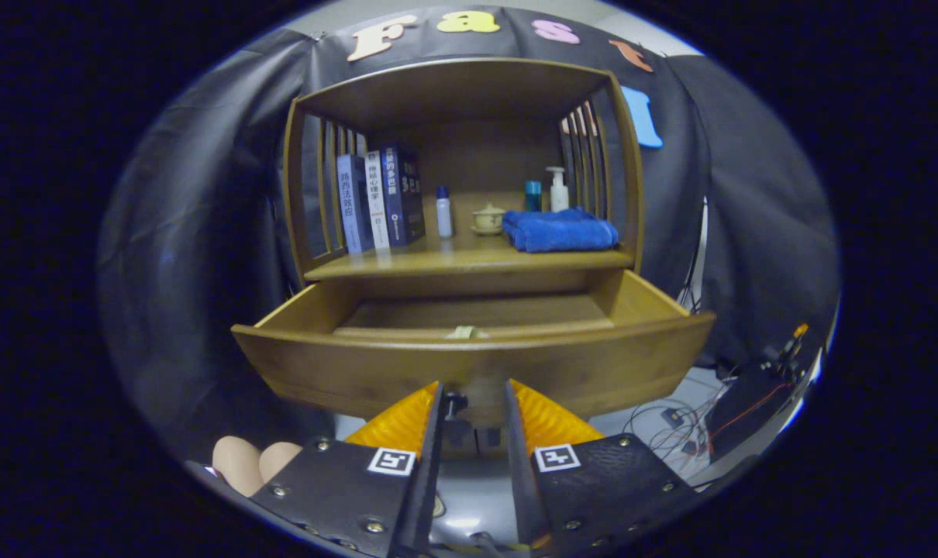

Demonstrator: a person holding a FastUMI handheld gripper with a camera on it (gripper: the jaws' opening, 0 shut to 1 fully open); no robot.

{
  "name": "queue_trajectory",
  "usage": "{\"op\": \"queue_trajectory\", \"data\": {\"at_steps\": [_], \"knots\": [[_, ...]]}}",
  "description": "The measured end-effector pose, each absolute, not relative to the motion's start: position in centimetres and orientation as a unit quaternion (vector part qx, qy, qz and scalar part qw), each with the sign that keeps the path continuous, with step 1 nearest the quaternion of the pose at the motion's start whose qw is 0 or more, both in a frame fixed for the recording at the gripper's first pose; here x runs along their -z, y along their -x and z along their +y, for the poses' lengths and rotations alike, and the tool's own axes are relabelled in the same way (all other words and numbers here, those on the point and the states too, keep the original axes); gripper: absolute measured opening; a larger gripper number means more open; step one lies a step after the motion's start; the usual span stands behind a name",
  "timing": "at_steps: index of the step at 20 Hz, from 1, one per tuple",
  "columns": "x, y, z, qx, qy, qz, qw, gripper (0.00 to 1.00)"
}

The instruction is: Pull open the drawer, take out the items inside it, and place them on the countertop above the cabinet.

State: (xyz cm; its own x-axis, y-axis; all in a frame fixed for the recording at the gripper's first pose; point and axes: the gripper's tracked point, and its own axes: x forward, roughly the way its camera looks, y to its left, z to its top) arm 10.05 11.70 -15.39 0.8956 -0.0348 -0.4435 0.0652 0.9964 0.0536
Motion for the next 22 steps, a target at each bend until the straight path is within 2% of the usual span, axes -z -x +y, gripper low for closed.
{"op": "queue_trajectory", "data": {"at_steps": [11,22], "knots": [[11.9,-16.7,13.2,-0.026,-0.015,0.228,0.973,0.42],[16.9,-23.5,13.8,-0.04,-0.013,0.349,0.936,0.42]]}}
